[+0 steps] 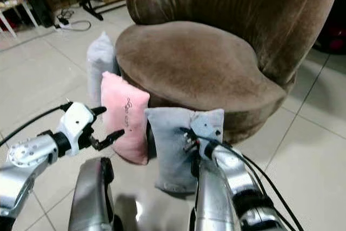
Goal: Move the pillow to the sofa from floor
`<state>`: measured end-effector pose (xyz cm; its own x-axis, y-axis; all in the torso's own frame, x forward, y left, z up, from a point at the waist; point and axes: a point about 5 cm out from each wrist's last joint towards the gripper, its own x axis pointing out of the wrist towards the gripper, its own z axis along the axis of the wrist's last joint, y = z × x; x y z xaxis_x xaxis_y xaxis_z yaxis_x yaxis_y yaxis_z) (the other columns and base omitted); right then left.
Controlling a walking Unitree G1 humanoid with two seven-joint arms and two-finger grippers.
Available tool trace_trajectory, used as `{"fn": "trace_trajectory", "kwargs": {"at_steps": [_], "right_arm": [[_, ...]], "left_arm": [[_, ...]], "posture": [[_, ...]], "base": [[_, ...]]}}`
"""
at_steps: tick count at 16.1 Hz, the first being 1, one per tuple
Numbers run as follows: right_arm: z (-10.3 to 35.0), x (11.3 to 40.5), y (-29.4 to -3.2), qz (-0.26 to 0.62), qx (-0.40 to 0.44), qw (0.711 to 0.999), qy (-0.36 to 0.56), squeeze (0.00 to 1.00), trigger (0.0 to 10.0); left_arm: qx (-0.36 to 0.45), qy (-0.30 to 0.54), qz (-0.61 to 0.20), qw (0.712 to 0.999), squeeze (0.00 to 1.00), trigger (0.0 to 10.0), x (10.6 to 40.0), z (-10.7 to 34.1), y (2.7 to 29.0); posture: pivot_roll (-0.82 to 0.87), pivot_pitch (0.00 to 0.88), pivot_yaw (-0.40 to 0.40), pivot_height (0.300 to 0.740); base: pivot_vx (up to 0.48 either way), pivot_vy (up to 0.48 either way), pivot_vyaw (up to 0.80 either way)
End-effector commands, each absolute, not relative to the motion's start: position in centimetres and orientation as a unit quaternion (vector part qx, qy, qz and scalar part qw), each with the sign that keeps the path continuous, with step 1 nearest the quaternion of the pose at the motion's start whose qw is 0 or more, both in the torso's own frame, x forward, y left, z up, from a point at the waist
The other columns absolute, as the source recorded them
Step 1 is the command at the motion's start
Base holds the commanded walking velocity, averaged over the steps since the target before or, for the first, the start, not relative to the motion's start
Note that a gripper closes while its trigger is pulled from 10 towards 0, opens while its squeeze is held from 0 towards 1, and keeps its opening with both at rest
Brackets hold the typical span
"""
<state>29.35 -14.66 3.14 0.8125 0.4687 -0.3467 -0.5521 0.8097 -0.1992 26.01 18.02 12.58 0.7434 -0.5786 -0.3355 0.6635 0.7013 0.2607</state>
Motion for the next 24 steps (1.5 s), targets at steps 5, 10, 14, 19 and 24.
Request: {"fn": "trace_trajectory", "kwargs": {"at_steps": [5, 10, 14, 19, 24], "right_arm": [[3.1, 30.2, -14.1, 0.205, -0.133, 0.956, 0.165, 0.0, 10.0], [1.7, 29.7, -14.2, 0.174, -0.139, 0.955, 0.197, 0.0, 10.0], [1.4, 29.6, -14.3, 0.181, -0.154, 0.948, 0.21, 0.0, 10.0], [1.2, 29.5, -14.4, 0.183, -0.155, 0.946, 0.217, 0.0, 10.0], [0.0, 28.7, -14.5, 0.213, -0.178, 0.925, 0.26, 0.0, 10.0]], "left_arm": [[0.192, 0.106, -0.335, 0.917, 0.0, 10.0, 26.2, 12.8, 17.9], [0.194, 0.103, -0.33, 0.918, 0.0, 10.0, 26.3, 12.7, 18.0], [0.197, 0.102, -0.33, 0.918, 0.0, 10.0, 26.2, 12.6, 17.9], [0.197, 0.103, -0.332, 0.917, 0.0, 10.0, 26.3, 12.5, 17.9], [0.202, 0.112, -0.34, 0.912, 0.0, 10.0, 26.2, 12.1, 17.8]], "posture": [[-0.06, 0.0, 0.059, 0.432], [-0.06, 0.0, 0.06, 0.482], [-0.06, 0.0, 0.061, 0.522], [-0.06, 0.0, 0.067, 0.572], [-0.07, 0.0, 0.071, 0.627]], "base": [[0.0, 0.0, 0.0], [0.0, 0.0, 0.0], [0.0, 0.0, 0.0], [0.0, 0.0, 0.0], [0.0, 0.0, 0.0]]}}
